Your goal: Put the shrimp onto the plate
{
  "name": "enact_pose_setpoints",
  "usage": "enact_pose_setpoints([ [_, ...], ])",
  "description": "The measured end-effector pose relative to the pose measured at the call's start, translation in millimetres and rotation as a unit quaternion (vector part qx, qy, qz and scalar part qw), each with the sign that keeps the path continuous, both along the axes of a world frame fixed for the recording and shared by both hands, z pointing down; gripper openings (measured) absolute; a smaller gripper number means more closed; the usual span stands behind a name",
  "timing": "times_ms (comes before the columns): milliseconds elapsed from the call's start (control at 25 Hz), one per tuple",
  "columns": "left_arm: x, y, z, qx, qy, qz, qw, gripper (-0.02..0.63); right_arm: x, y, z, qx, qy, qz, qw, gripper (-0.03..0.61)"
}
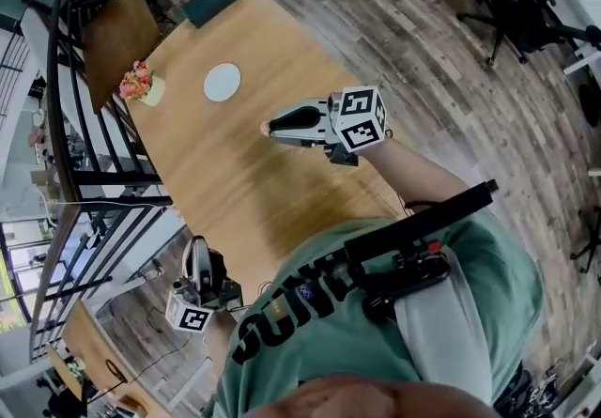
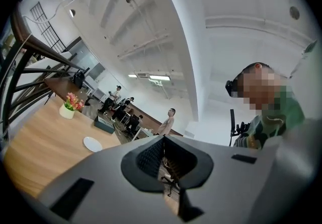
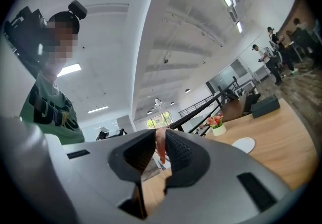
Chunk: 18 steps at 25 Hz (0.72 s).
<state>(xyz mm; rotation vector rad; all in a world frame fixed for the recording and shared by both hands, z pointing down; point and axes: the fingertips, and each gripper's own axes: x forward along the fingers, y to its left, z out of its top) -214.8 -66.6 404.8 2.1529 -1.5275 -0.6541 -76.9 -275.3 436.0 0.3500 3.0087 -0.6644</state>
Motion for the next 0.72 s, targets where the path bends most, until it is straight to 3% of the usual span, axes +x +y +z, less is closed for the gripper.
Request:
enact_pose_setpoints([
  [240, -61, 51, -5, 0.023, -0.026, 0.007, 0.9994, 0.006, -38, 78, -20, 0.022, 0.049, 0.002, 0.999, 0.067],
  [440, -60, 68, -16, 0.053, 0.011, -0.021, 0.9983, 0.006, -58, 85, -38, 0.036, 0.060, -0.034, 0.997, 0.067],
  [600, -59, 75, -10, 0.042, 0.023, -0.062, 0.9969, 0.006, -70, 78, -48, 0.052, 0.047, -0.071, 0.995, 0.067],
  [720, -55, 63, -14, 0.040, 0.021, -0.069, 0.9966, 0.005, -70, 63, -51, 0.052, 0.033, -0.075, 0.995, 0.067],
])
